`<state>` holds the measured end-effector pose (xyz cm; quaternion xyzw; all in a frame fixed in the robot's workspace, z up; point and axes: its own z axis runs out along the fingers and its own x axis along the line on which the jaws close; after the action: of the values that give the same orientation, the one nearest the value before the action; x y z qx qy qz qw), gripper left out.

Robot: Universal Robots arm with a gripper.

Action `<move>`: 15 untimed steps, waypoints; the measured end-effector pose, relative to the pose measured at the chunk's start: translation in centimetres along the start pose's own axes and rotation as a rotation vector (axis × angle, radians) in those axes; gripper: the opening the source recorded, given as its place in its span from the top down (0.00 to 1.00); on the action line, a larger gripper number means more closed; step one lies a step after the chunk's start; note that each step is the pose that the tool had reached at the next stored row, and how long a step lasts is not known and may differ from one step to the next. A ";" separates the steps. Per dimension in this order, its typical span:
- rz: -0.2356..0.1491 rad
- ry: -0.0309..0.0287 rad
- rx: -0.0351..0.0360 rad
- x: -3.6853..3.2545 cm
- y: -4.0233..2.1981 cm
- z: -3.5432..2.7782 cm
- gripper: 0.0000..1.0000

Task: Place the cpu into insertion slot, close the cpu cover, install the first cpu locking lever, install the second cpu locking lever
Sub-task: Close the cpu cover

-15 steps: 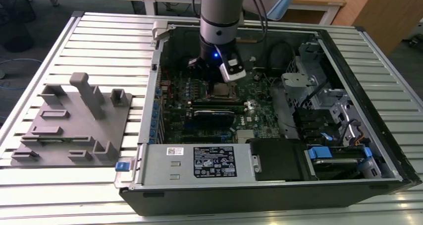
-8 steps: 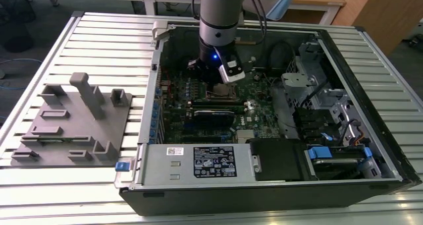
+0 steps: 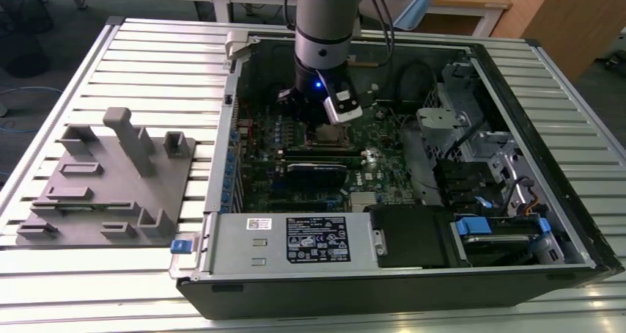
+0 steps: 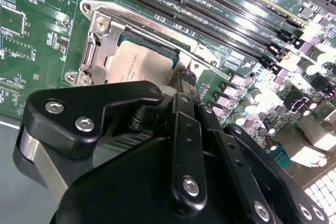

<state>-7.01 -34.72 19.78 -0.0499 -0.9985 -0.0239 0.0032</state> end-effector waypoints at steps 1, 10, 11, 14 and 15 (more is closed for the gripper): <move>0.000 -0.0002 -0.0003 0.00 0.00 0.02 0.89; 0.000 -0.0005 -0.0009 0.00 0.04 -0.46 0.89; 0.000 -0.0005 -0.0008 0.00 0.04 -0.63 0.89; 0.000 -0.0004 -0.0006 0.01 0.07 -1.26 0.89; 0.000 -0.0005 -0.0007 0.01 0.08 -1.48 0.89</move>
<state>-7.00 -34.70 21.27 -0.0499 -0.9985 -0.0242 0.0030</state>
